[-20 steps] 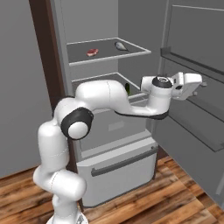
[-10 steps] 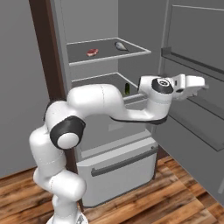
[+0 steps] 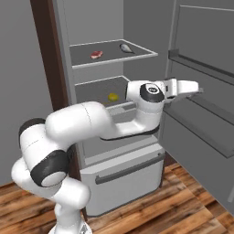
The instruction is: Gather the lemon and cucumber from the fridge and place them on a tray on the dining counter. Then gather the fish and steak from the fridge and place them on the other tray.
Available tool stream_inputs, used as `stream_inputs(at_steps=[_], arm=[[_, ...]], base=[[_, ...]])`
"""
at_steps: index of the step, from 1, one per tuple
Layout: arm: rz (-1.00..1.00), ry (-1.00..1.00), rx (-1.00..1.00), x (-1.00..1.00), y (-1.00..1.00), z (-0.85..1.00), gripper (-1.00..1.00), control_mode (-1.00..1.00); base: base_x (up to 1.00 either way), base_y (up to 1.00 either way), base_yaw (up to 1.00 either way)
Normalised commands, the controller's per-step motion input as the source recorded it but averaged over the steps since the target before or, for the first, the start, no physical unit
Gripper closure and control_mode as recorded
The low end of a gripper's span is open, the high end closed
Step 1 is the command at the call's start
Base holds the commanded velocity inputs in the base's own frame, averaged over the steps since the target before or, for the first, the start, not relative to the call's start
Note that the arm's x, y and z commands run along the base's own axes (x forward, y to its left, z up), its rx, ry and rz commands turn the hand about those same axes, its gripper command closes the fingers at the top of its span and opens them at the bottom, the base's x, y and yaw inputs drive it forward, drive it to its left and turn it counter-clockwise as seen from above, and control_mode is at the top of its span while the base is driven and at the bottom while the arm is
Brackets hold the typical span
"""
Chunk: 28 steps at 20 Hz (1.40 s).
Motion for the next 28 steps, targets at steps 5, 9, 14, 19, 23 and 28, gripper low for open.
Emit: stream_inputs(at_steps=[5, 9, 14, 19, 23, 28], arm=[[0.00, -0.08, 0.05, -0.15, 0.87, 0.30, -1.00, -1.00], [0.00, -0.01, 0.18, -0.01, 0.77, 0.44, -1.00, -1.00], [0.00, 0.00, 0.29, -0.09, 0.65, 0.54, -1.00, -1.00], [0.11, -0.02, 0.31, -0.55, 0.44, 0.22, -1.00, -1.00], [0.25, -0.12, 0.32, -0.64, 0.42, -0.05, -1.00, -1.00], [0.28, -0.07, 0.31, -0.47, 0.50, -0.04, -1.00, -1.00]], base=[[0.00, 0.00, 0.00], [0.00, 0.00, 0.00], [0.00, 0.00, 0.00], [0.00, 0.00, 0.00], [0.00, 0.00, 0.00], [0.00, 0.00, 0.00]])
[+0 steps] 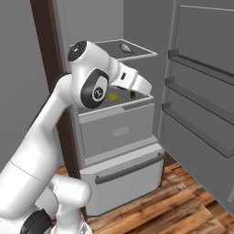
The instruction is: Gather the lemon and cucumber from the fridge and place them on a tray on the dining counter. Then gather the fish and steak from the fridge and place them on the other tray.
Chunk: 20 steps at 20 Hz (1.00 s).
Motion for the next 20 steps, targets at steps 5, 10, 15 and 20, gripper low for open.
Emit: stream_inputs(at_steps=[5, 10, 15, 20], arm=[[0.37, 0.00, 0.29, -0.10, 0.61, -0.08, -1.00, -1.00], [0.42, 0.00, 0.22, -0.02, 0.73, -0.22, -1.00, -1.00], [0.30, 0.00, 0.06, -0.26, 0.67, -0.18, -1.00, -1.00], [0.02, 0.00, -0.02, -0.26, 0.30, -0.02, -1.00, -1.00]], base=[[0.00, 0.00, 0.00], [0.00, 0.00, 0.00], [0.00, 0.00, 0.00], [0.00, 0.00, 0.00]])
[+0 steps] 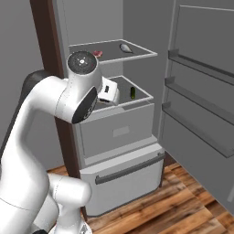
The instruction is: Gather the lemon and cucumber from the fridge and place them on a tray on the dining counter. Then gather the fish and steak from the fridge and place them on the other tray.
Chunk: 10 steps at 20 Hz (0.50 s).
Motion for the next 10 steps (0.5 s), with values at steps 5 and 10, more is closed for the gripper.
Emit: stream_inputs(at_steps=[5, 10], arm=[[0.01, 0.01, 0.00, 0.00, 0.02, -0.01, -1.00, -1.00], [0.00, -0.01, 0.00, 0.00, 0.00, 0.00, -1.00, 1.00]], base=[[0.00, 0.00, 0.00], [-0.19, -0.25, -0.01]])
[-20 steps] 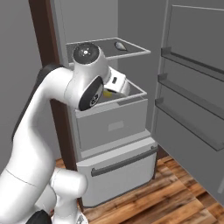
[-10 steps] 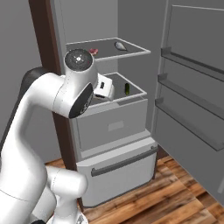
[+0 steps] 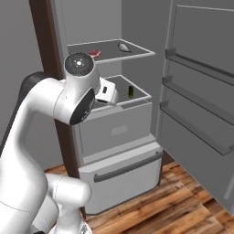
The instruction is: Gather the lemon and cucumber from the fridge and place them on a tray on the dining counter. Then gather the fish and steak from the fridge and place them on the other tray.
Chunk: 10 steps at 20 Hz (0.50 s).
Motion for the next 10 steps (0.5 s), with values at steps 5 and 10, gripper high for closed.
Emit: stream_inputs(at_steps=[5, 10], arm=[[0.00, 0.00, 0.00, 0.00, 0.00, 0.00, -1.00, 1.00], [0.00, 0.00, 0.00, 0.00, 0.00, 0.00, -1.00, 1.00]], base=[[0.00, -0.64, 0.05], [0.15, -0.34, 0.18]])
